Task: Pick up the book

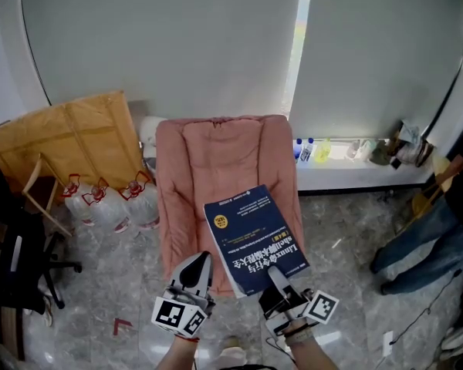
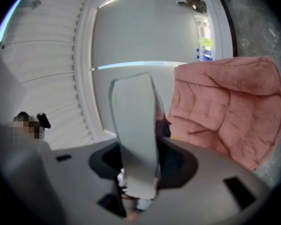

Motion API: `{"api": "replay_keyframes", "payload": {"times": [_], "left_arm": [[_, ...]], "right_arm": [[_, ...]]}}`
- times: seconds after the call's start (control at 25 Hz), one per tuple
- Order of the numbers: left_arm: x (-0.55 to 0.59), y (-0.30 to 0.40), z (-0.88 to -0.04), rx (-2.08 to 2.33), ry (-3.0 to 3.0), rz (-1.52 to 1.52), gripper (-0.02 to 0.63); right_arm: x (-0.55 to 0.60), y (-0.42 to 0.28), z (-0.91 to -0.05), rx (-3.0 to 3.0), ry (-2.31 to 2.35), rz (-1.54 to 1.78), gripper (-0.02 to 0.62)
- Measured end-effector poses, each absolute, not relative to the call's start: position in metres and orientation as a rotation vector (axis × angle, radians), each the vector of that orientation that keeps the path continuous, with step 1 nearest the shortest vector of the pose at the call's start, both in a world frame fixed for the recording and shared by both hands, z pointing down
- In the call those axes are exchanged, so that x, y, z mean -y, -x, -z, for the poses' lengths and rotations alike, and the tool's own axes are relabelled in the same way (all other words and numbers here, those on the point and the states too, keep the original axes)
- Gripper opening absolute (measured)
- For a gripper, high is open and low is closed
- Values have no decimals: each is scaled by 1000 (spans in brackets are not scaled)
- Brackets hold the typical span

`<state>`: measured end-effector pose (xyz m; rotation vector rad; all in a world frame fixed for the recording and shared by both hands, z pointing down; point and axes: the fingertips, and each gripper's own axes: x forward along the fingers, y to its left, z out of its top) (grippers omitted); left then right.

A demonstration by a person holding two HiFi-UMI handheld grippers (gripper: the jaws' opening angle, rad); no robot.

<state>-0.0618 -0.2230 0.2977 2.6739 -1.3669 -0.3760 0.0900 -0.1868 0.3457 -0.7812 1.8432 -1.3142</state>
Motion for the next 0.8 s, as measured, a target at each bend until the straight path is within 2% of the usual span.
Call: {"api": "replay_keyframes", "payload": {"times": [0.8], "left_arm": [[215, 60, -290, 1352, -2679, 408, 11]], "right_arm": [[183, -88, -329, -1863, 745, 1297, 179]]}}
